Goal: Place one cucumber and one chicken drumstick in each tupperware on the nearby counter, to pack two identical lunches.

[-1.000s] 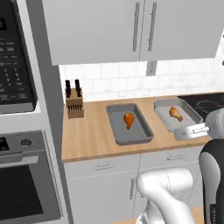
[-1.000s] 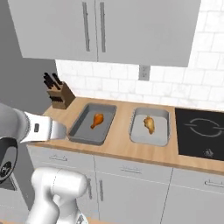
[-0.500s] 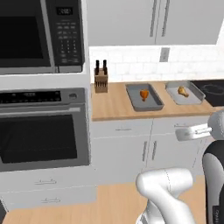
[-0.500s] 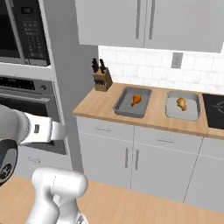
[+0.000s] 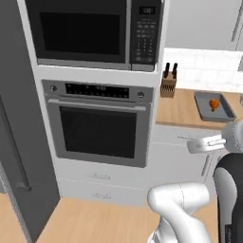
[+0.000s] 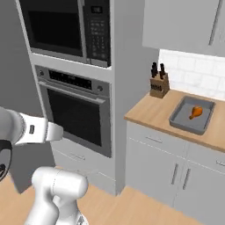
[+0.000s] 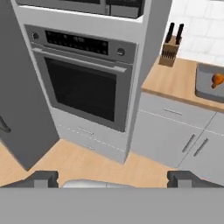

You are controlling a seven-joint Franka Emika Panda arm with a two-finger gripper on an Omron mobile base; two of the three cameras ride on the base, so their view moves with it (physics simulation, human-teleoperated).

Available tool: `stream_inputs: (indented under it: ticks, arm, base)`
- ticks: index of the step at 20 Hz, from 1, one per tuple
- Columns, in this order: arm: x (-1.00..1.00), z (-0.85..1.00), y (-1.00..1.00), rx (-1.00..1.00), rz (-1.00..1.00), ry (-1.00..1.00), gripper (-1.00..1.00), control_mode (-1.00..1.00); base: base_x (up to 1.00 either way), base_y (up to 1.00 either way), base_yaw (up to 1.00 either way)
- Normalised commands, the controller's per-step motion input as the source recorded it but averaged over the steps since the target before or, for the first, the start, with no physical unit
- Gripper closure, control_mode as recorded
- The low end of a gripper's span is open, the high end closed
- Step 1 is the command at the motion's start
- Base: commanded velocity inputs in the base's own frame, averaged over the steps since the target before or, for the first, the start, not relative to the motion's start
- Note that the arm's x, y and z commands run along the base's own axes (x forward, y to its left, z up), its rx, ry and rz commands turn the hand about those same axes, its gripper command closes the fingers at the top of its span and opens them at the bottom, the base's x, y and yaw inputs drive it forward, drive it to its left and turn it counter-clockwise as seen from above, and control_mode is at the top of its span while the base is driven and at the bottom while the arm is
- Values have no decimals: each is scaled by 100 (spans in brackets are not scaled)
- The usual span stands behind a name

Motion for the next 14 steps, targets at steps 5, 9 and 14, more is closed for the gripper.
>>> stream_inputs:
  ticks: [5,9,14]
  arm:
    - [0,0,0,0,0,0,-100,100]
    - [0,0,0,0,0,0,-100,100]
    - [0,0,0,0,0,0,-100,100]
  base:
    - [-33,100,51]
    - [-18,100,54]
    - [-33,100,41]
